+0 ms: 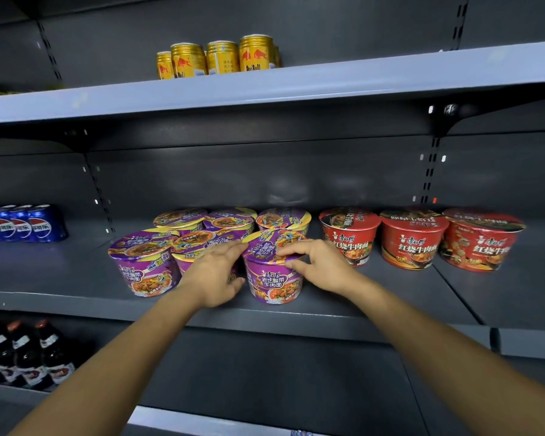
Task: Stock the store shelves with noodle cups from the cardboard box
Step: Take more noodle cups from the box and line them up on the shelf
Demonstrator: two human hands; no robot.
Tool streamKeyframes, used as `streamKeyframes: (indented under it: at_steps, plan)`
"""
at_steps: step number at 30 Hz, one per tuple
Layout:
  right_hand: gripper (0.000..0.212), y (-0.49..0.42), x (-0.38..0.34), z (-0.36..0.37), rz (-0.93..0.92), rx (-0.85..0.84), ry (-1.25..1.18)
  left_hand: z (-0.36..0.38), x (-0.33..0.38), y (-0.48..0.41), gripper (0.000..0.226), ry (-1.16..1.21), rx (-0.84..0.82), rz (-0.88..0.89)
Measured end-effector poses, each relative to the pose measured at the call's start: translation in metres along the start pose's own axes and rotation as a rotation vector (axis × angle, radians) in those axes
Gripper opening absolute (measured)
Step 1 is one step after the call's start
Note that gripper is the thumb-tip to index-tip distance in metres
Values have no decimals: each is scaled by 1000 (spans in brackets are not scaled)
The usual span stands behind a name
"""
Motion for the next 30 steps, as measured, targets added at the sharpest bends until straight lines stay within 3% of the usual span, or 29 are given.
streamKeyframes:
  at_steps: [5, 17, 30]
  plan:
    - [40, 5, -4, -2, -8, 11, 43, -2, 8, 4, 73, -111, 17, -13]
    - [37, 21, -42, 7, -55, 53, 48, -21, 27, 42, 63, -31, 182, 60]
    - [25, 54, -86, 51, -10, 29, -61, -16, 11, 118, 55, -8, 150, 49]
Point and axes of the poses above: each hand's wrist, its own y-axis away from the middle knuckle, its own z-axis out of the palm, x = y × z, the point moved 7 cm from there along -y, towards the middle knuckle, and after that the axes turned 7 degrees about -x, right-handed, at the moved point
